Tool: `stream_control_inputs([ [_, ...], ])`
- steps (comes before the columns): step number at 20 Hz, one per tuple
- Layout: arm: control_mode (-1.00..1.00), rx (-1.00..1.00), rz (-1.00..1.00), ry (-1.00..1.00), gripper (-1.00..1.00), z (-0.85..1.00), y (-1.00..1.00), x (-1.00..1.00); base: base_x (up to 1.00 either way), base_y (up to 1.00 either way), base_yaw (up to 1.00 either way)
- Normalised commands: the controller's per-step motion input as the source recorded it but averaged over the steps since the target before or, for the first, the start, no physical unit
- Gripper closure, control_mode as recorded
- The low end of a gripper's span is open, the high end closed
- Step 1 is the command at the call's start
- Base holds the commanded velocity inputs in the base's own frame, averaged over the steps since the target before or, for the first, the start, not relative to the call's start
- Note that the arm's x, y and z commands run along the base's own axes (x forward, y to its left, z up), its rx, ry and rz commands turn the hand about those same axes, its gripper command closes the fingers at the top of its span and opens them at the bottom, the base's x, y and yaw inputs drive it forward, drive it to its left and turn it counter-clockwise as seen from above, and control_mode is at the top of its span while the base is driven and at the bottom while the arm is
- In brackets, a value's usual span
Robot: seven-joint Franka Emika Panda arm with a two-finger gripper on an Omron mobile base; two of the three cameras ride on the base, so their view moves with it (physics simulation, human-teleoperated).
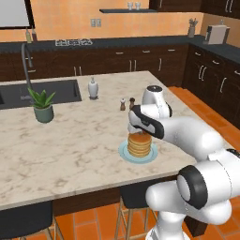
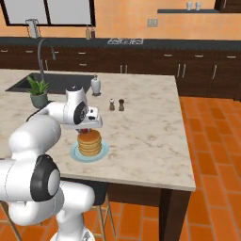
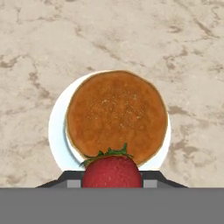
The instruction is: Take the strawberry from the fridge and place it on top of the pancake, located on the dining counter.
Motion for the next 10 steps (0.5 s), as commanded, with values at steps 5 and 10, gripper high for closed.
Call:
stream_control_inputs([
  [5, -1.0, 0.0, 0.0, 0.0, 1.0, -0.18, 0.0, 0.14, 0.0, 0.0, 0.0],
  [10, -1.0, 0.0, 0.0, 0.0, 1.0, -0.21, 0.0, 0.18, 0.0, 0.0, 0.0],
])
